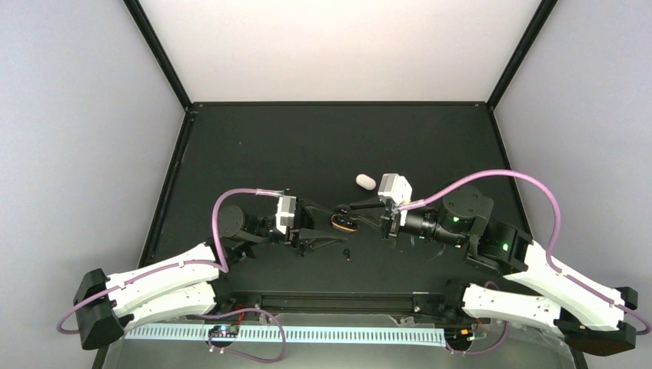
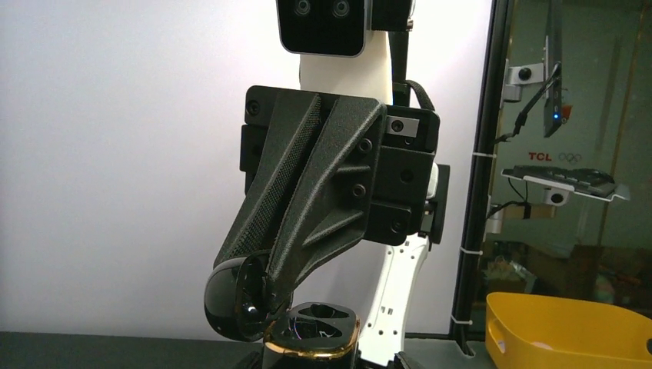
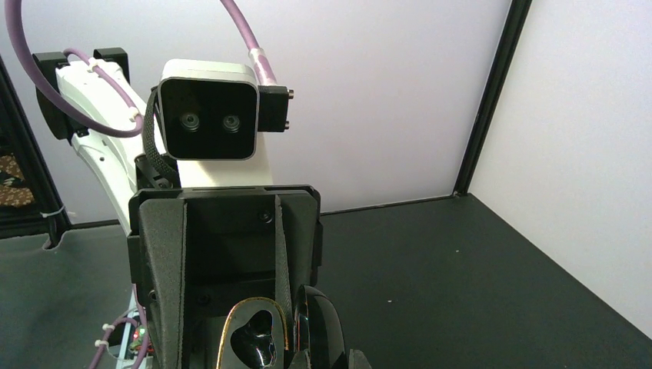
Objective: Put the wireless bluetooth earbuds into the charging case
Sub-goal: Open the charging case.
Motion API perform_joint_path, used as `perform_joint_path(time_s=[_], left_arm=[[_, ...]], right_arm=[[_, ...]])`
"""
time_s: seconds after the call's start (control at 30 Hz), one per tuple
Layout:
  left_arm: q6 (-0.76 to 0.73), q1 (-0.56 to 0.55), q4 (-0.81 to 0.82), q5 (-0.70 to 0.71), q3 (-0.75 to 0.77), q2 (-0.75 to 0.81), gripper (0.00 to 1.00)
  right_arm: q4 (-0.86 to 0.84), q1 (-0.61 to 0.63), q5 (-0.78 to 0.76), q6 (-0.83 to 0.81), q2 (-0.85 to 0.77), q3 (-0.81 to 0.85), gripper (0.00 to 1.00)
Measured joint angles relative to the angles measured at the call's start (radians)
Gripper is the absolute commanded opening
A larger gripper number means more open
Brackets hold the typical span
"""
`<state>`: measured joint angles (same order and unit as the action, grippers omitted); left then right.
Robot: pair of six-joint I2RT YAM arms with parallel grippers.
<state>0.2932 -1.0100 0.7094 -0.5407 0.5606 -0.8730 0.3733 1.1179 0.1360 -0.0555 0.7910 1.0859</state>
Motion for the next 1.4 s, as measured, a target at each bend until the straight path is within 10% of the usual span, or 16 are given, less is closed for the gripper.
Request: perform_joint_path(time_s=[0.63,1.17,1.4], left_arm=[[0.0,0.0,0.002,0.015,0.007,-0.013,0.31],[-0.002,0.0,-0.002,0.012,0.007,-0.013,0.02],[-0.03,0.0,0.013,-0.004,-0.006,-0.01,0.01]], right_arm=[[0.001,0.0,-0.002,-0.027,0.008,0.0,0.01],[0.003,0.0,0.017,-0.048,0.01,0.0,0.01],[0.017,0.0,0.031,-0.044,0.011,0.003,0.26]])
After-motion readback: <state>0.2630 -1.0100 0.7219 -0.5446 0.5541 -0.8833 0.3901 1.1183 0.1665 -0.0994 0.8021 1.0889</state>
